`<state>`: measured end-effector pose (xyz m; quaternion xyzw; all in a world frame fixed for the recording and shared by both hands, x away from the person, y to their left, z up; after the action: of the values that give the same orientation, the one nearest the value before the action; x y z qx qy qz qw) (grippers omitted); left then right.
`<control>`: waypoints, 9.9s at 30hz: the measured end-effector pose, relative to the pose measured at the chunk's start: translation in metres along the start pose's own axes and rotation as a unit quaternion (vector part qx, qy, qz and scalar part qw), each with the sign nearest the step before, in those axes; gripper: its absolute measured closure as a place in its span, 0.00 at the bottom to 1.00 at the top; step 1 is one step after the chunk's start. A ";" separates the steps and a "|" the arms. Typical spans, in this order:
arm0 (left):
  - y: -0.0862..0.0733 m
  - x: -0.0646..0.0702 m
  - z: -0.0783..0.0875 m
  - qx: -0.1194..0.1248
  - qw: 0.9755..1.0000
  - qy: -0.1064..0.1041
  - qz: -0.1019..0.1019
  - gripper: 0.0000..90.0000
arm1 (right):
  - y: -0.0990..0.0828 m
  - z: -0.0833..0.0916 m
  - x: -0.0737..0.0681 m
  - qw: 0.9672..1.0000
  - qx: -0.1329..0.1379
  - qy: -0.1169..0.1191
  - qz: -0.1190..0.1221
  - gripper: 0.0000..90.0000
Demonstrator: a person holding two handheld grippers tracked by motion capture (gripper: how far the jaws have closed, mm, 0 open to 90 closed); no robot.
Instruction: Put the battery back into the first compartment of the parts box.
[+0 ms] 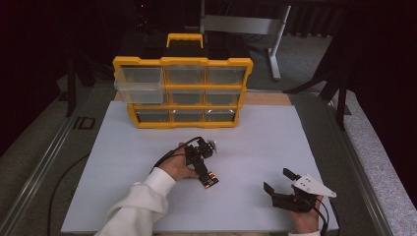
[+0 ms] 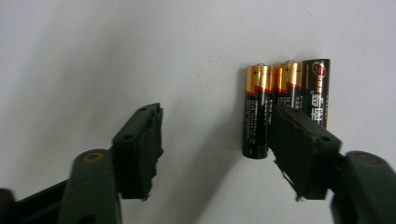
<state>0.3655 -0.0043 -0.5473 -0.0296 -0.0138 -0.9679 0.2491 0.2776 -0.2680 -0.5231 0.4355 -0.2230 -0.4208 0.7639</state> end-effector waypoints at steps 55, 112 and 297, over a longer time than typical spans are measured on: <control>-0.070 -0.032 0.133 -0.042 0.999 -0.016 -0.018 0.86 | -0.002 -0.003 -0.002 1.000 -0.007 0.010 0.002 0.11; -0.100 -0.168 0.304 0.032 0.963 0.026 0.267 0.25 | -0.003 -0.005 -0.002 1.000 -0.003 0.014 -0.005 0.11; -0.135 -0.068 0.152 0.023 0.993 0.005 0.112 0.86 | -0.001 -0.003 -0.008 1.000 0.003 0.018 0.001 0.10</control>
<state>0.3676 0.1528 -0.4018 -0.0206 -0.0313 -0.9336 0.3563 0.2747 -0.2607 -0.5254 0.4447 -0.2111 -0.4114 0.7671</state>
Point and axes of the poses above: each handheld gripper's, and its own axes: z roughly backward along the jaws, y roughly out of its top, x roughly to its right, the point moved 7 cm from there along -z, roughly forward along the jaws, and after that the axes turned 9 degrees about -x, right-handed, at the moved point
